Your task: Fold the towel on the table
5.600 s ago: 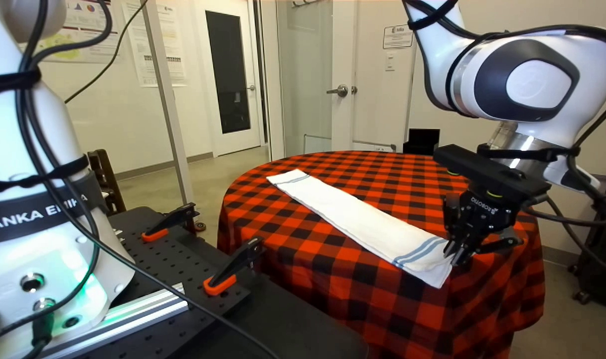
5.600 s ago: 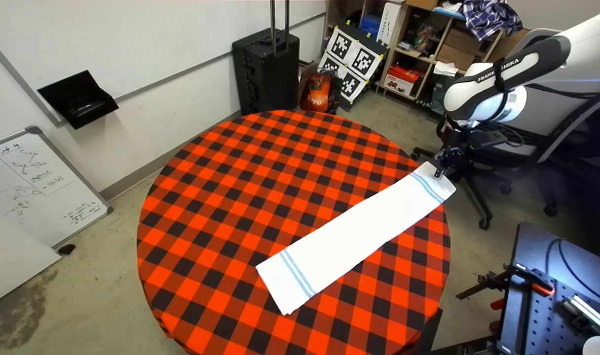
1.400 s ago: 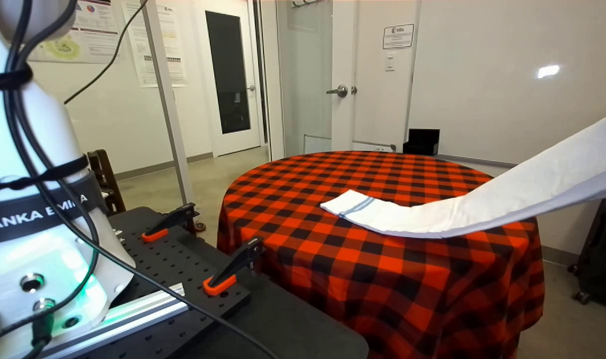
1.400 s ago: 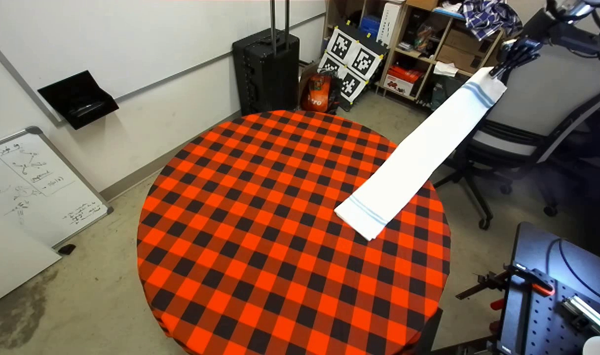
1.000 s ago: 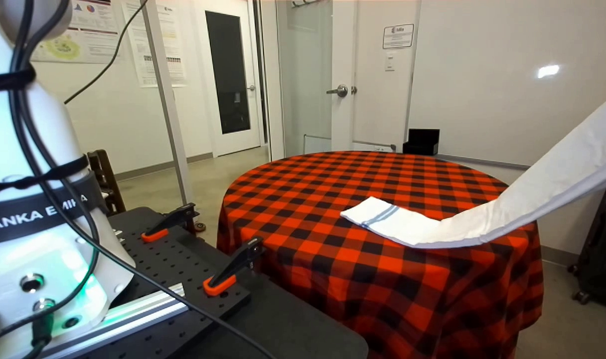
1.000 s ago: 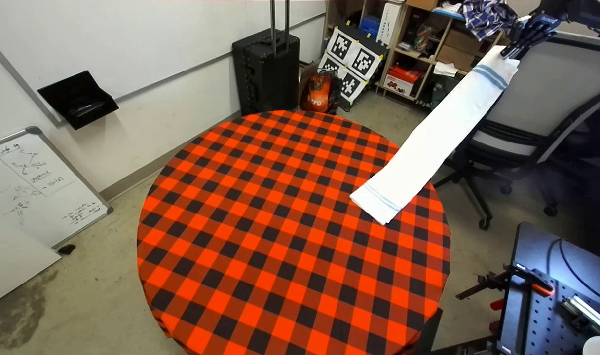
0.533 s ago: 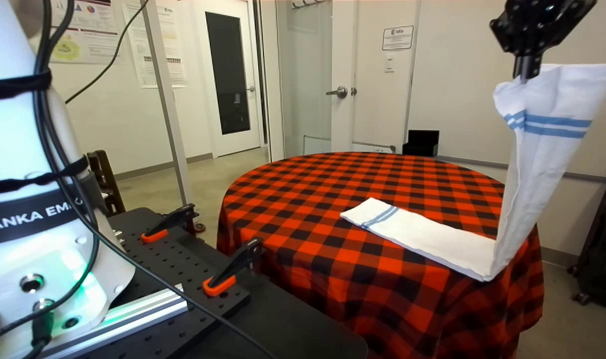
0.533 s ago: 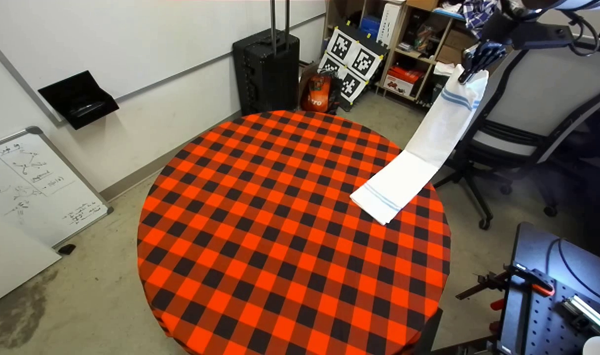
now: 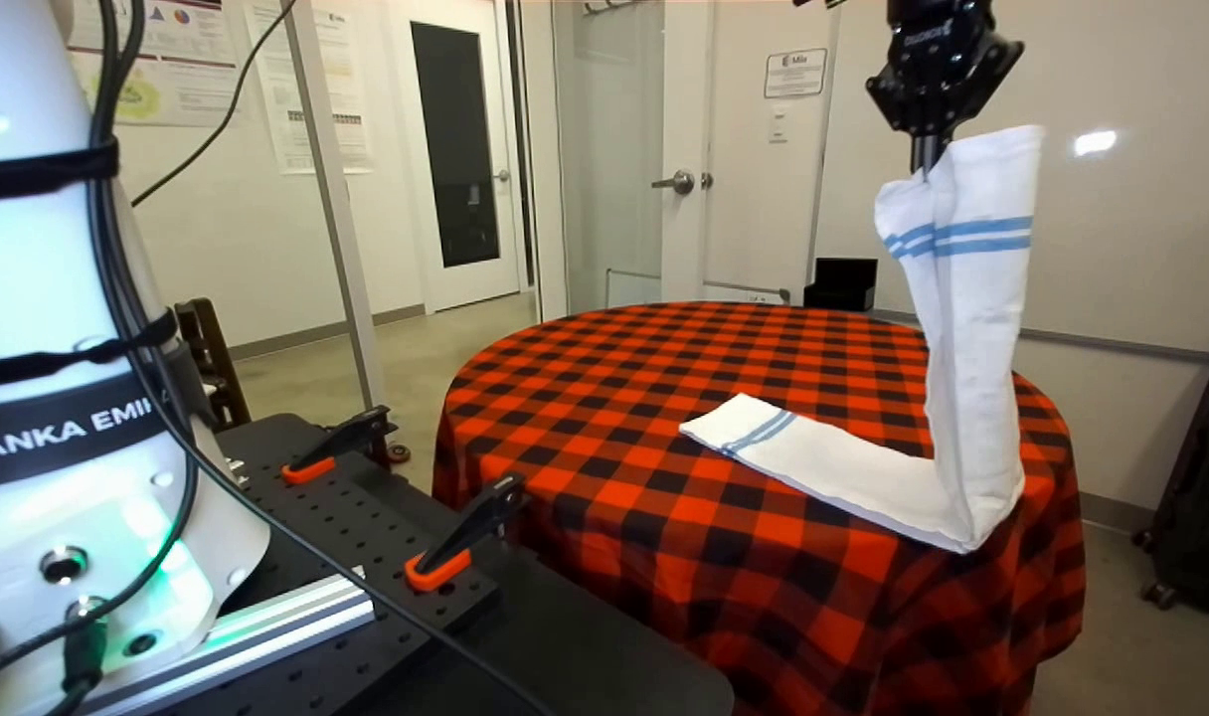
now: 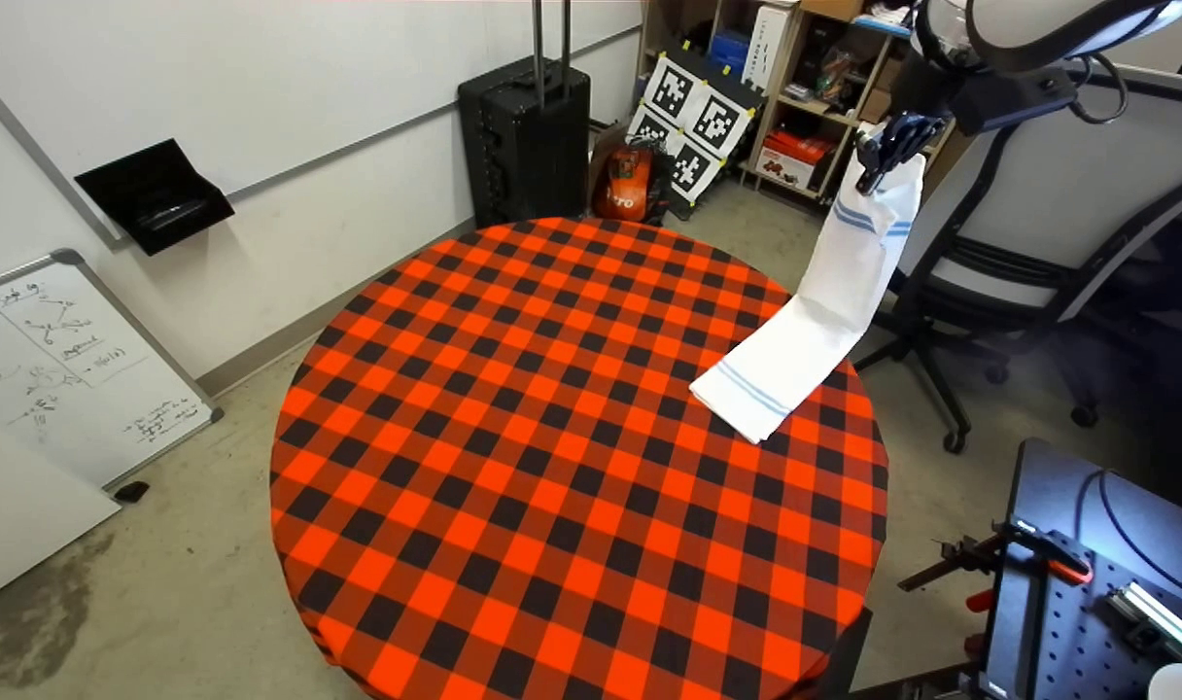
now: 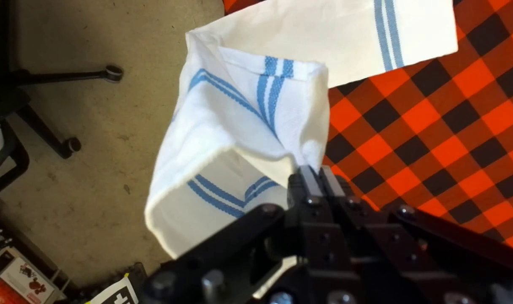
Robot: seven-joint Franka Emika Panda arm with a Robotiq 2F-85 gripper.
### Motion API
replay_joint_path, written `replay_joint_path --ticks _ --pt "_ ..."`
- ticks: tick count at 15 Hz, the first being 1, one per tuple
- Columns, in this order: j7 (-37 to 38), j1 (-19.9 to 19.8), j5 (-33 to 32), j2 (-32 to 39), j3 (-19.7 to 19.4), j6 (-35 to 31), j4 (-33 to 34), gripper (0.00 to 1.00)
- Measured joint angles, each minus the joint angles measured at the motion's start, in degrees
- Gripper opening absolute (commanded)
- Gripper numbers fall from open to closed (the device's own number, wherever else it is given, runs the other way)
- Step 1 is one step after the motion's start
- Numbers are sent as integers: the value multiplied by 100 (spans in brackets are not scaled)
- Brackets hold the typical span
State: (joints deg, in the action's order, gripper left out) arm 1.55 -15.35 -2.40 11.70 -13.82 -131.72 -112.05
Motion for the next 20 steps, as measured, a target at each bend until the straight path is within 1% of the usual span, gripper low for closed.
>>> replay_joint_path --ticks 5,11,15,20 --pt "-1 258 0 -727 181 -2 -226 1" --pt "-6 616 11 -1451 534 35 -570 1" --pt "-11 805 16 -1517 717 56 -777 1" --pt "-14 971 24 -1181 870 233 -929 1"
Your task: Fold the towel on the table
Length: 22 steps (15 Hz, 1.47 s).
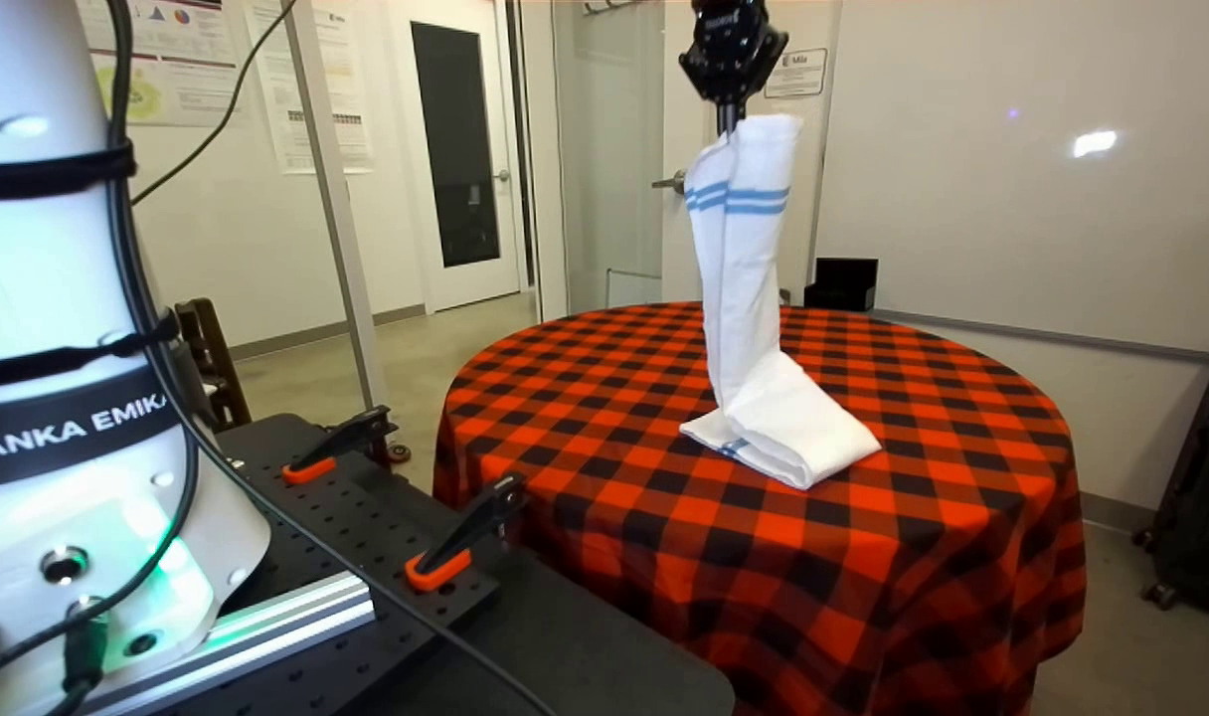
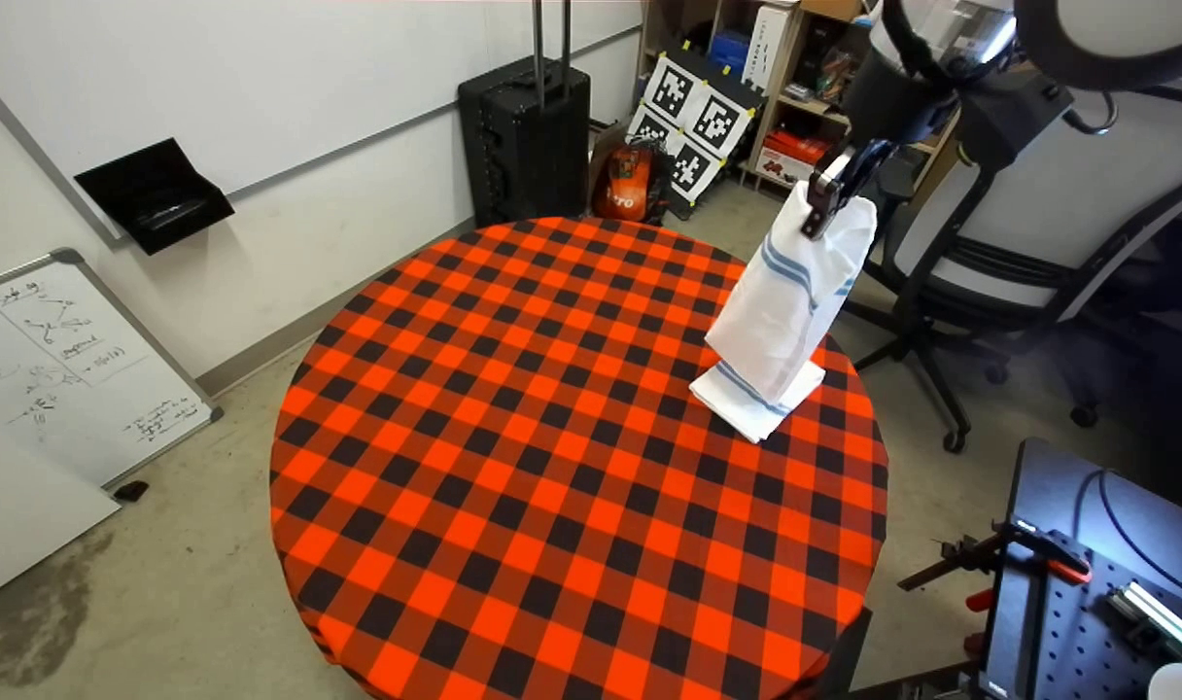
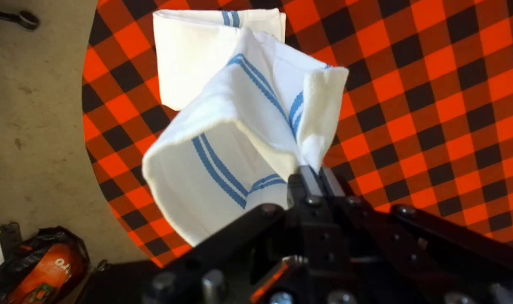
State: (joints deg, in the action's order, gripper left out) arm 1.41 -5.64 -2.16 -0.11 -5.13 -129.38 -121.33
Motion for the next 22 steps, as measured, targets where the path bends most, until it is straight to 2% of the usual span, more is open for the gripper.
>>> replay_joint_path --ticks 4,22 --pt "0 147 -6 264 164 59 -19 1" --pt "1 665 -17 201 661 590 -140 1"
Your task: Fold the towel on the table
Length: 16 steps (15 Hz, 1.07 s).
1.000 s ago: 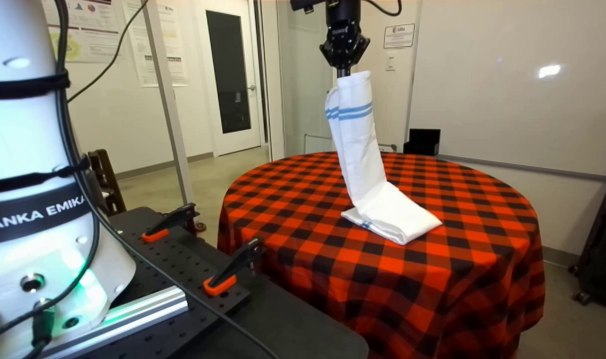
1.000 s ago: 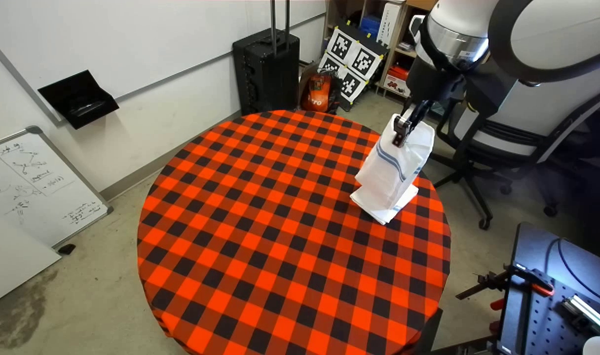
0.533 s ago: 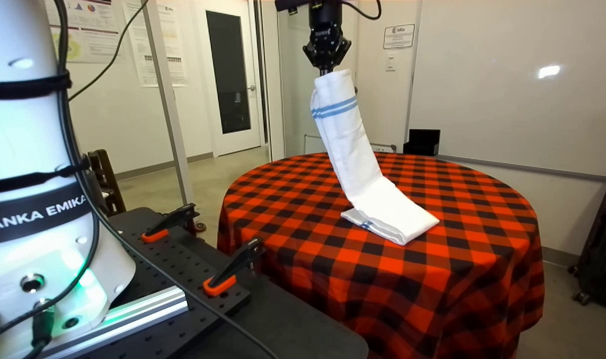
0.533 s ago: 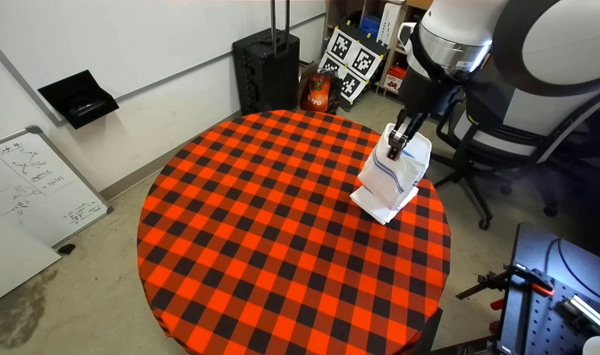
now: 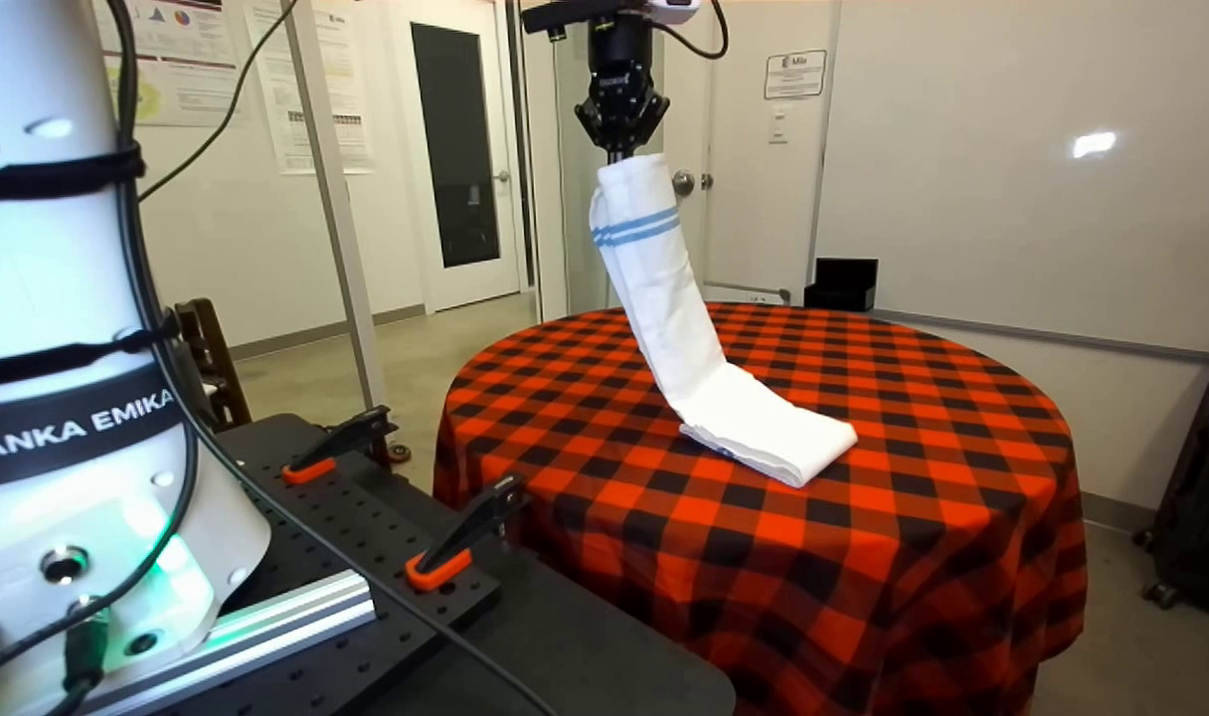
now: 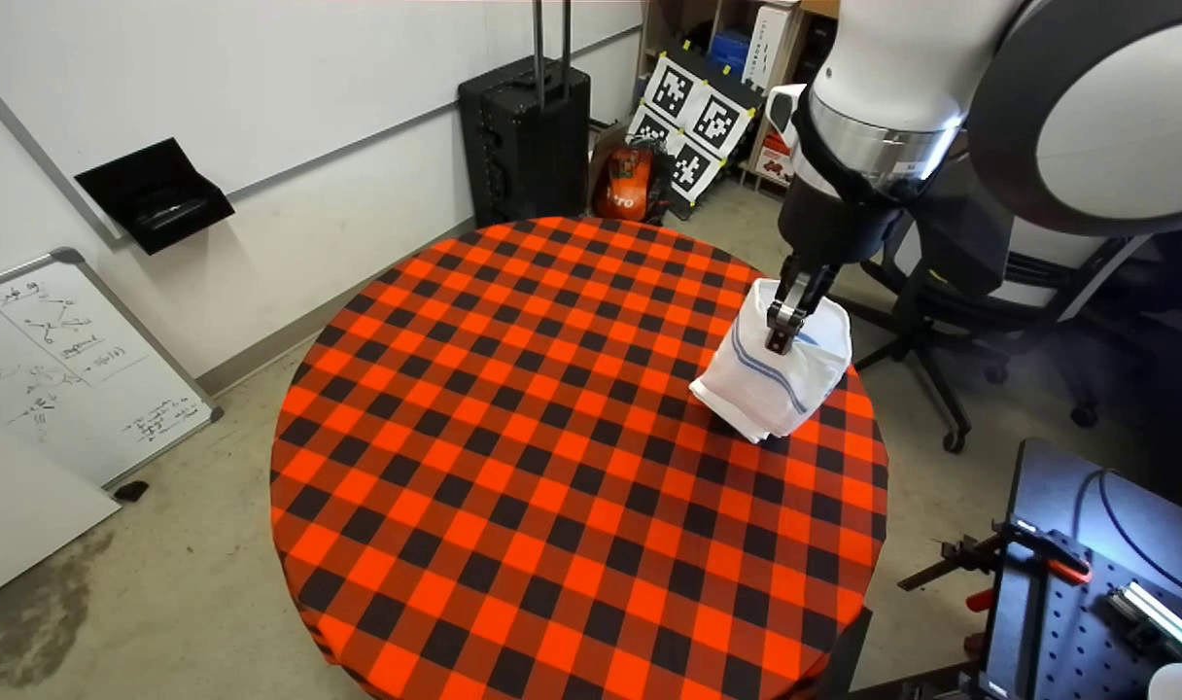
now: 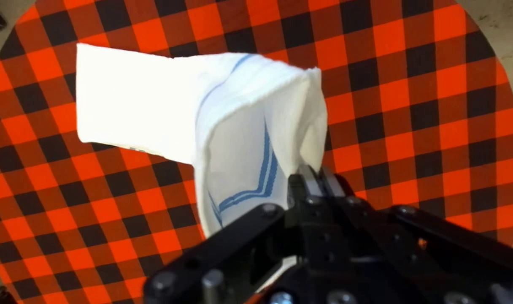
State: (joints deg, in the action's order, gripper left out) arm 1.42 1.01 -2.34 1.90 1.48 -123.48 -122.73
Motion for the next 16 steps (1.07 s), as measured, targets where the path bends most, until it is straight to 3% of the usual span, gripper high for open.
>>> replay_joint_path --ticks 7,16 --pt "125 -39 -161 230 -56 -252 17 1" --pt "318 -488 -836 1708 -859 -880 664 1"
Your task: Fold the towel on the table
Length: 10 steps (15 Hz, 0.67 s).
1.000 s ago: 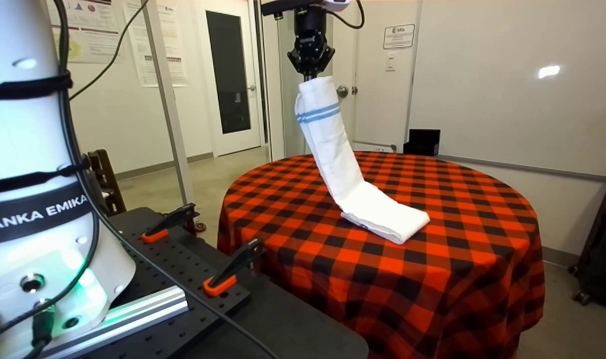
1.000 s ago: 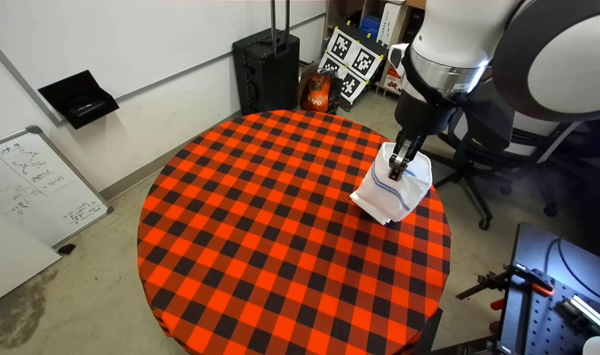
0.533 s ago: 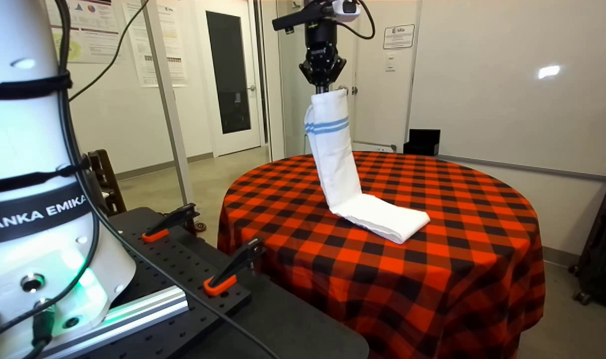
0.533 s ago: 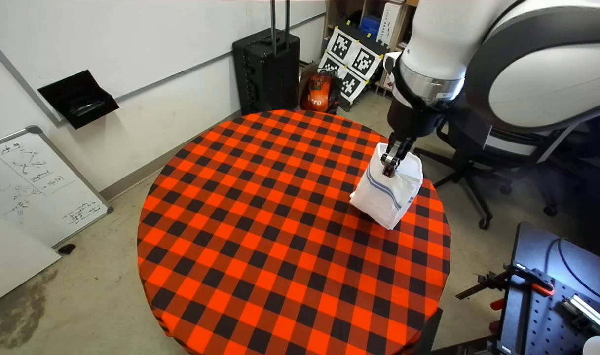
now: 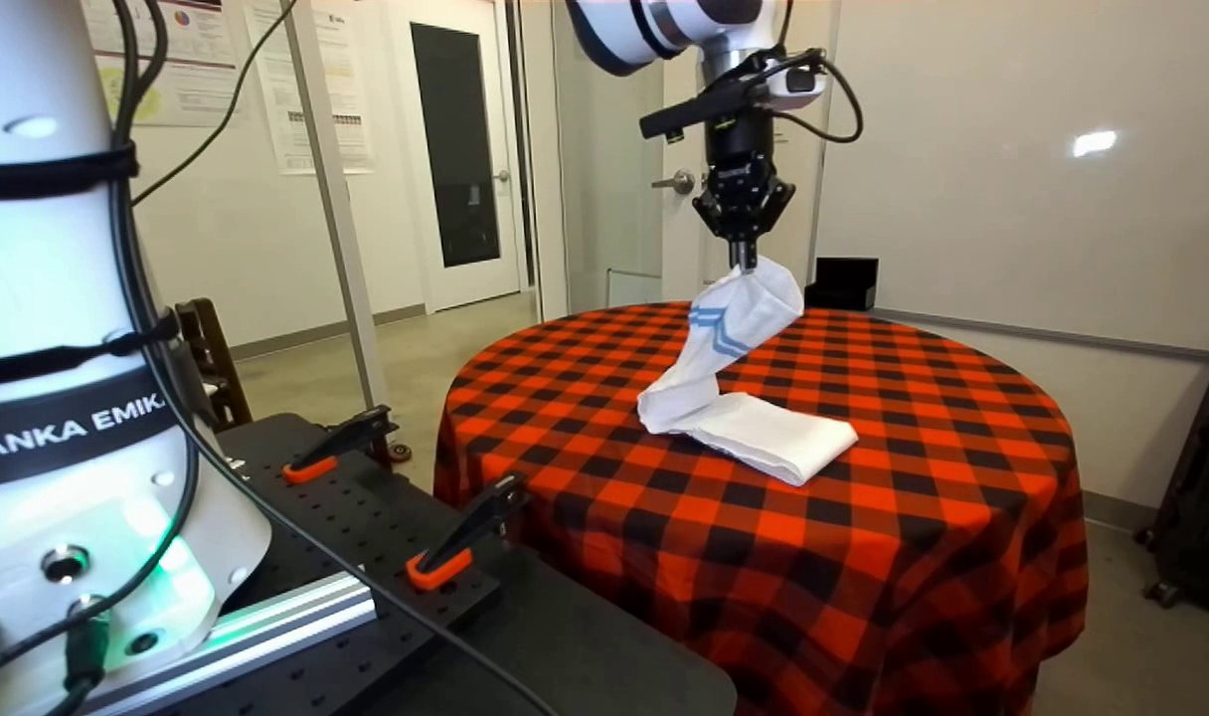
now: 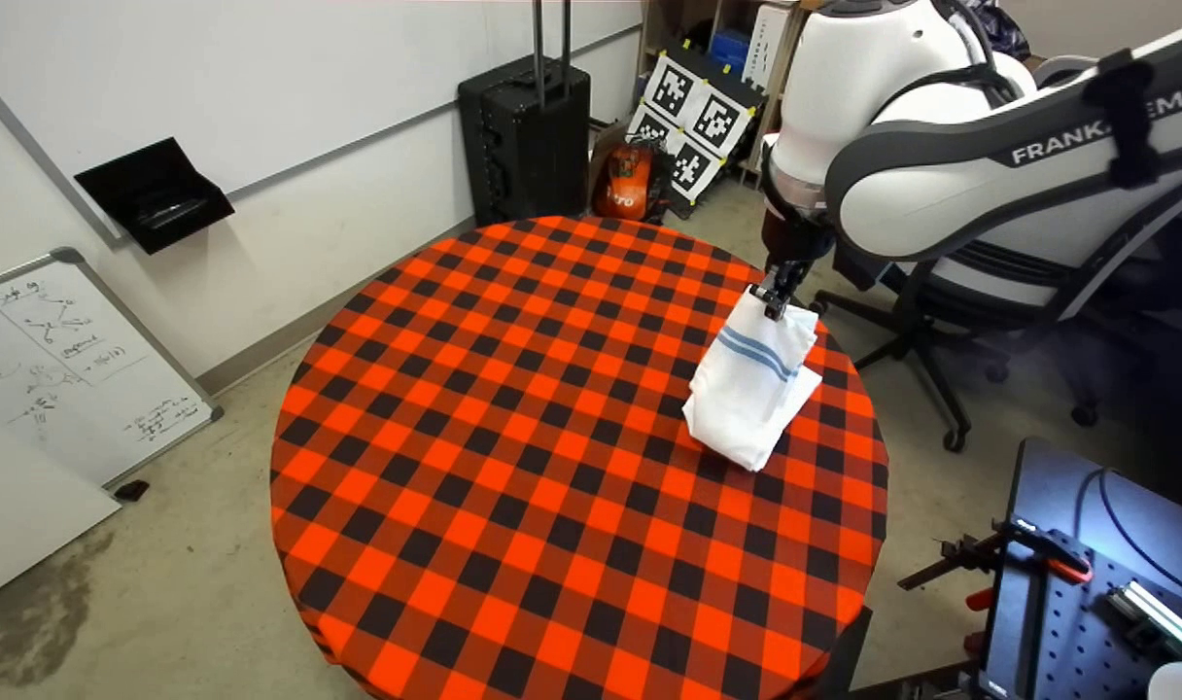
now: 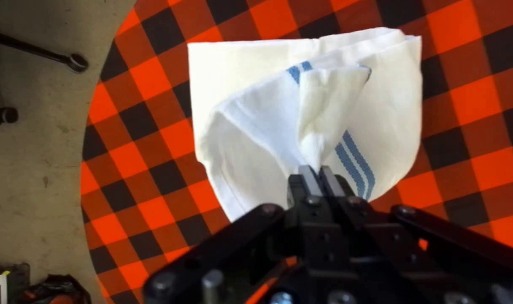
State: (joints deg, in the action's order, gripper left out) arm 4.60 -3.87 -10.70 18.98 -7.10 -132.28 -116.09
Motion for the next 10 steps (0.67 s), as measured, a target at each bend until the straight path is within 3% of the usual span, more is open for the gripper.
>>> replay_joint_path --ticks 10 --pt "16 -319 -102 322 -617 -21 739 1"
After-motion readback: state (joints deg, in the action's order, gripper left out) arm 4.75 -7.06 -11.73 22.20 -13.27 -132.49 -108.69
